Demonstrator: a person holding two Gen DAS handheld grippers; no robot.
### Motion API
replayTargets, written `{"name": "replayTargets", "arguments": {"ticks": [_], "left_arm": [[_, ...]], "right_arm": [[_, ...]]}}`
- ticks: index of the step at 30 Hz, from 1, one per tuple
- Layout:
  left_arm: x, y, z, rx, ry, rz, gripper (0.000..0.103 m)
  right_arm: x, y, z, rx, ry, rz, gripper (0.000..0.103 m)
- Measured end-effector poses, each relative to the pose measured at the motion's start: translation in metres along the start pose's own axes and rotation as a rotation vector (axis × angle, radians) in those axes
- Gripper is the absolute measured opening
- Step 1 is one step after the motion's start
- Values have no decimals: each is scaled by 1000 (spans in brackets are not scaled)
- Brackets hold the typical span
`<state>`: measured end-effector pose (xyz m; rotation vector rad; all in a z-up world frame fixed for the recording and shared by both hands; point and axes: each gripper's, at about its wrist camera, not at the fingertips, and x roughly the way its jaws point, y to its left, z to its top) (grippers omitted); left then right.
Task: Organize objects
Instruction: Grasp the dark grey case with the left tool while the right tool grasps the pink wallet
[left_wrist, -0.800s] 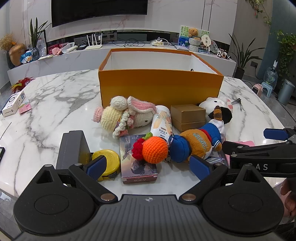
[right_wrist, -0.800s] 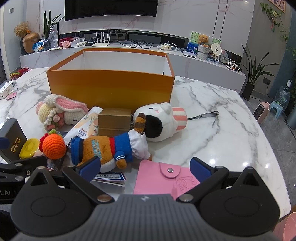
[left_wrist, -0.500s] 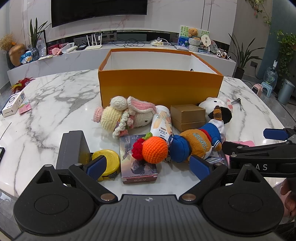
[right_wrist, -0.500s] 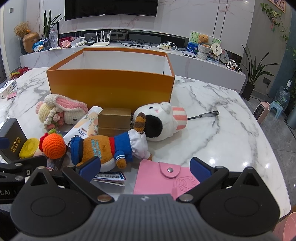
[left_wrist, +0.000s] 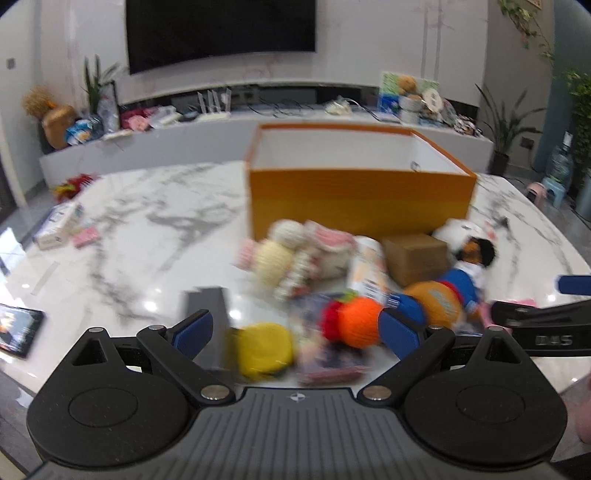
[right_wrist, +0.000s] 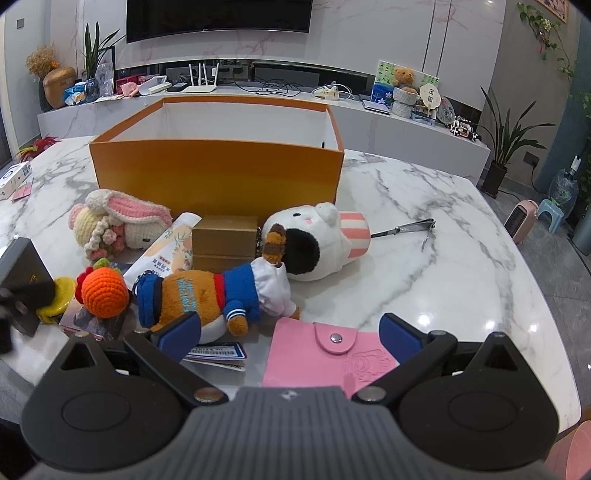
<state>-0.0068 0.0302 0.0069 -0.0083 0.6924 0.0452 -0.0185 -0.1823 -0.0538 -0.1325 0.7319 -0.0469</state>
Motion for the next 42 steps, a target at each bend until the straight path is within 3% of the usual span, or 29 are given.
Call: {"name": "replayTargets", "arguments": {"ticks": [4,9,16,18,23,26,32,38,42], "left_arm": [[5,29,-3,21,-4,5,103],[22,51,-11,-73,65,-81,103],[38,49,-16,-62,68,-47,103],[44,52,-17,-81,86,-62,89],[51,58,-20,-131,105,-58,88],[52,60,-20,-147,100,-52,88],[52,64,-19,-165,98,-44,88],[56,67,-19,-183,105,-45,88],[58,66,-20,-177,108,-41,88]], "right_arm": [[-1,-8,1,19,4,-5,102],[-2,-21,3,69,0,-8,102],[-1,-45,-1,111,13,-33,102],[-1,-56,-2,125,13,-49,102],[7,-84,-8,158,52,-92,102],[13,-93,-13,207,93,-59,102],[27,-67,-18,154,154,68,102],[43,-37,-23,45,194,35,102],[44,-41,-23,74,182,39,102]]}}
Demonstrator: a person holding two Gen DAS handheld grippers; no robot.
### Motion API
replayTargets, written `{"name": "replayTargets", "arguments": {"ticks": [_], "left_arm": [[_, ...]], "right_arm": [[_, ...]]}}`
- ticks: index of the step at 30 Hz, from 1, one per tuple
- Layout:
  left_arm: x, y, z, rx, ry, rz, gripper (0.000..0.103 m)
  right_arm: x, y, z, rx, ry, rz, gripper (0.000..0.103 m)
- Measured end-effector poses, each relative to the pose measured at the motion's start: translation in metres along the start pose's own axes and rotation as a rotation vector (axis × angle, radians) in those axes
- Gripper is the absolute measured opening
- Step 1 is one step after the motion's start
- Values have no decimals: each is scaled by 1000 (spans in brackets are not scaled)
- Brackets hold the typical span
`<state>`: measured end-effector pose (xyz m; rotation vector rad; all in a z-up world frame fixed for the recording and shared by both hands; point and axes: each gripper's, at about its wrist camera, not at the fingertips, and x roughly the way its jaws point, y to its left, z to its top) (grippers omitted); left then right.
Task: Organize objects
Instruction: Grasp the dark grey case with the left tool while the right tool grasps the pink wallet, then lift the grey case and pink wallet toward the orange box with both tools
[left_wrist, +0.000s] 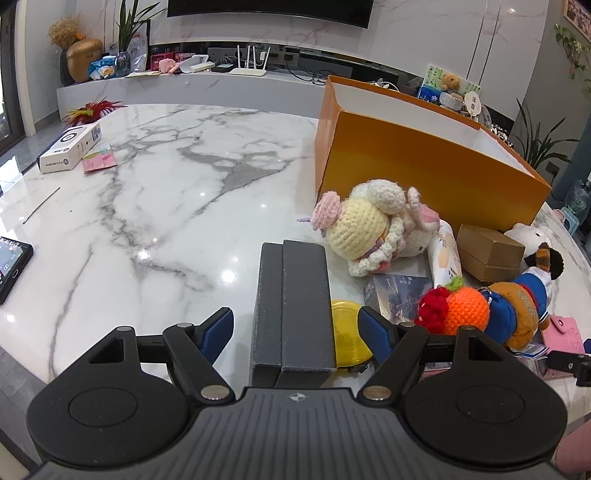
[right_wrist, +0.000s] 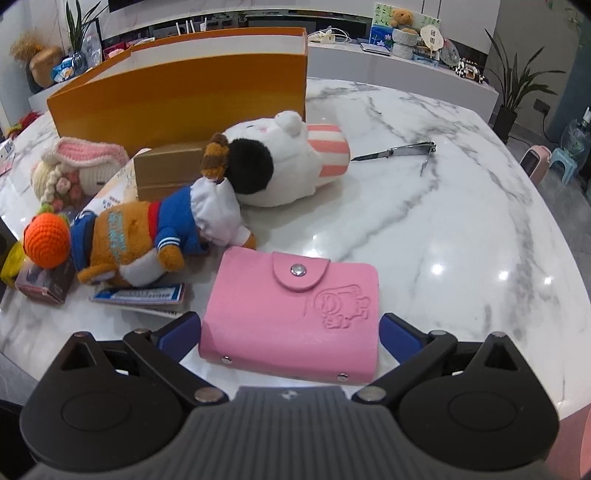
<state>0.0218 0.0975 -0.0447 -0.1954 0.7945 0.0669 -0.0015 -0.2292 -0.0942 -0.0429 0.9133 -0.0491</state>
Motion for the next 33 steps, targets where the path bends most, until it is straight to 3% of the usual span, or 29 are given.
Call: {"name": "replayTargets", "arguments": {"ticks": [21,28,31,32,33], "left_arm": [[5,-1,0,-12,12,5,88],[8,-4,1,-3,17,4,88],[9,-4,0,1,25,3,88],[10,-5,0,3,27,3,87],[10,-5,0,4,28,3,80]], "right_arm": [[13,9,6,101,-55,-39,102],[26,26,7,35,-46,-143,102],[29,21,10,57,-30,-125,102],[29,18,11,69,-19,-114,102],[30,16,12,78,-8,-109,102]]}}
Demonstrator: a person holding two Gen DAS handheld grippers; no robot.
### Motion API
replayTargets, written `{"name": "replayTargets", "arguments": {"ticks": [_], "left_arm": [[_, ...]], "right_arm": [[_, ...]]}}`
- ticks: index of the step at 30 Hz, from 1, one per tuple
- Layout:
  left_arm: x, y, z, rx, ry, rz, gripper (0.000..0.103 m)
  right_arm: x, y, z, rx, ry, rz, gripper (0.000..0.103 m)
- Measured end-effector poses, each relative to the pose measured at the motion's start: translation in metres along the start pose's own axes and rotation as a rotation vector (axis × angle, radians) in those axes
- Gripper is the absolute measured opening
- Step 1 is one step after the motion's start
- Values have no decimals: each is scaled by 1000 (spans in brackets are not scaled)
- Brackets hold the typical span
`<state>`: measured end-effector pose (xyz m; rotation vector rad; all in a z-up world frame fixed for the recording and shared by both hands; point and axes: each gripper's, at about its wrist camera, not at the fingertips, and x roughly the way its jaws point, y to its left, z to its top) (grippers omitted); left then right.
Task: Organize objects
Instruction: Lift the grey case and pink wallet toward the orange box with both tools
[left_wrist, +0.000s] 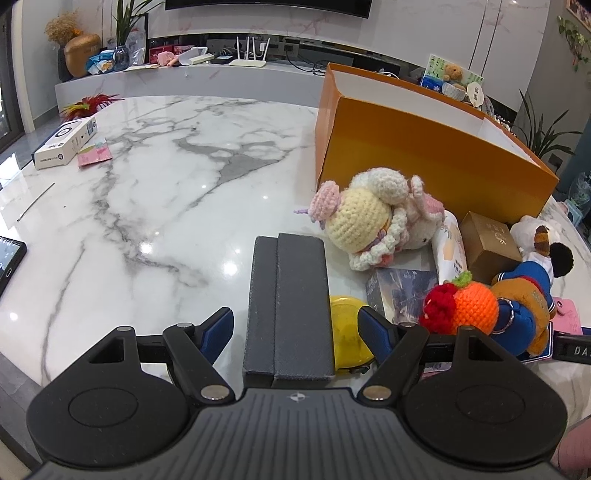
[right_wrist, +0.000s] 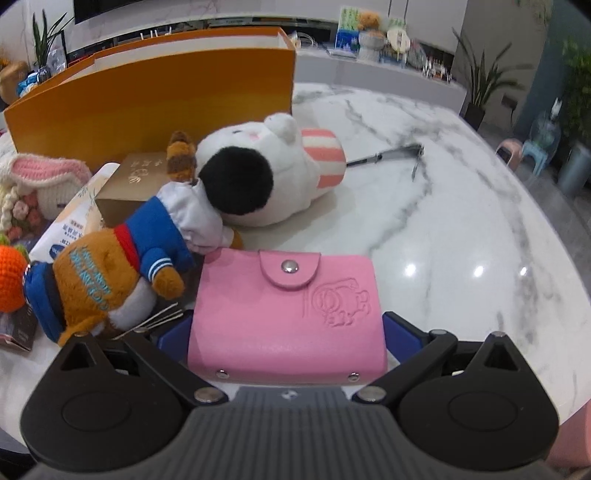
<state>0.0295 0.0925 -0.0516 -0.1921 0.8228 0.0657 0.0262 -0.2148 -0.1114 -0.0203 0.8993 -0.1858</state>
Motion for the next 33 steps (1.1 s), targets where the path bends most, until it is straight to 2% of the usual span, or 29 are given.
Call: {"name": "replayTargets", "arguments": {"ticks": [2,5,10,12,17,22,33], "left_arm": [[3,0,0,-1,13,-4,66],[2,4,0,-20,1,6,54],[0,9,1,-58,-1,-8,51],[-2,8,2,-47,-12,8,42],[-4,10,2,-56,-25,5,41],[-12,8,4,-41,-79,22,41],[-24,3,6,-16,-111,22,41]], "right_arm": [[0,1,0,-9,6,-2,102],[0,2,0,-10,15,-2,102],[0,1,0,-6,22,-4,102],[0,1,0,-7,23,-1,102],[-1,-1,1,-1,20,0,102],[-6,-12,1,49,14,10,101],[-26,-30,-2,133,5,27,101]]}}
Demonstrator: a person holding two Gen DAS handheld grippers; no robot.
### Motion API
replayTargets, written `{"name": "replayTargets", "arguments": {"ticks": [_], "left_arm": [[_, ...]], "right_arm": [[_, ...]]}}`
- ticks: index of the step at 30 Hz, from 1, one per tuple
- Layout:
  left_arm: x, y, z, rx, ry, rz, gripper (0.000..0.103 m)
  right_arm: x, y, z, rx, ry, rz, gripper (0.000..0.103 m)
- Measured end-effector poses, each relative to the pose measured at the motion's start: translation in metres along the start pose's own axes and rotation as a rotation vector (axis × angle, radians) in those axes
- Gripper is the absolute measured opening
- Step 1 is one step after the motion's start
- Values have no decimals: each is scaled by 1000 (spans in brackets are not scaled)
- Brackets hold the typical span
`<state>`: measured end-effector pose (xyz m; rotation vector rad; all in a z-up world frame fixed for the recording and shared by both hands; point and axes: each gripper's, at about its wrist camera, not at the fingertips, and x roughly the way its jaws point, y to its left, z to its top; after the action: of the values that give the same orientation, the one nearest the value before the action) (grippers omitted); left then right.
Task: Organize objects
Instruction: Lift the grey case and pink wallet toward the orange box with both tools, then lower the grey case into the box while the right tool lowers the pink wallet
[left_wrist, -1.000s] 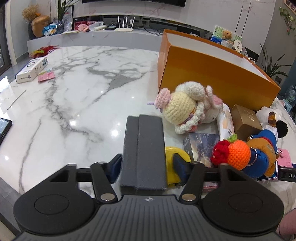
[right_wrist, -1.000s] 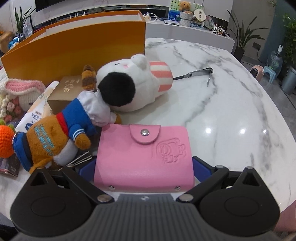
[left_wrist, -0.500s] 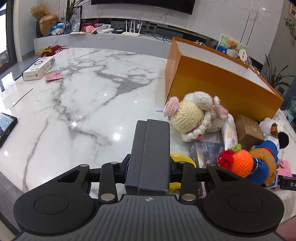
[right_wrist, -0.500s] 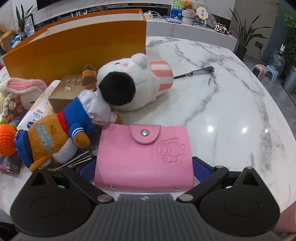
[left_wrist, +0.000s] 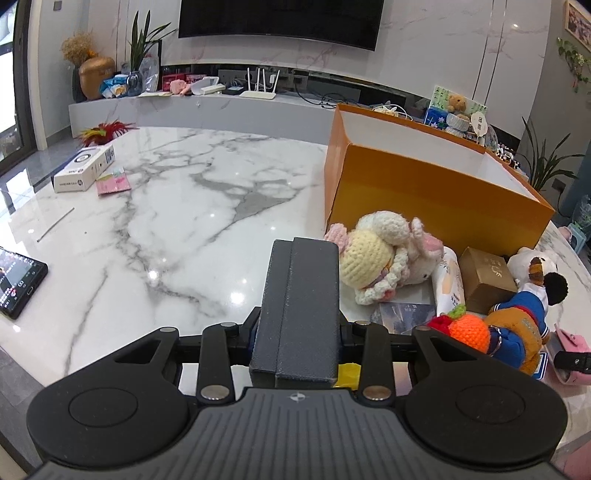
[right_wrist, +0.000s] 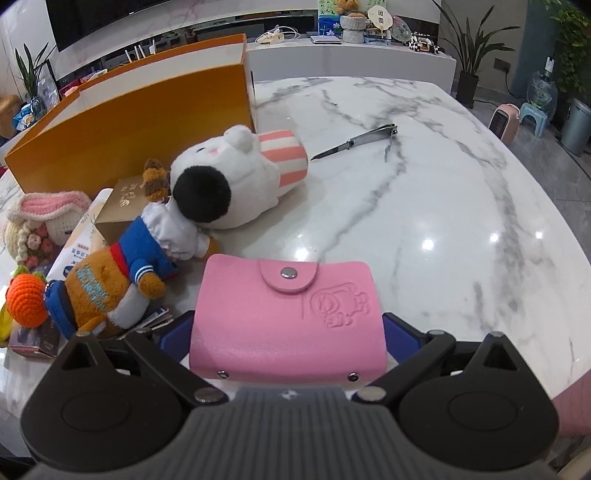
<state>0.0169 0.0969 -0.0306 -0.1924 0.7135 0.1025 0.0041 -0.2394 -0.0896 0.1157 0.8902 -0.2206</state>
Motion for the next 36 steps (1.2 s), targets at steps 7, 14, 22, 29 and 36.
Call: {"name": "replayTargets", "arguments": {"ticks": [7,14,22,29,36], "left_arm": [[-5,2,0,-6,-11,-1,41],[-20,-3,7,19,-18,-12,41],[-44,-22,44,44,-52,-72,41],[-30,-55,115,114,-75,-111,41],[45,-98,185,171,-36,-115,41]], "right_arm": [[-15,-3,2,24,-42,5,101],[-47,0,8,33,-109,37,101],[-84,22,32,17,-197,125,101],[-91,55,97,-47,-262,195,101],[-41,84,193,-95,-242,189,101]]}}
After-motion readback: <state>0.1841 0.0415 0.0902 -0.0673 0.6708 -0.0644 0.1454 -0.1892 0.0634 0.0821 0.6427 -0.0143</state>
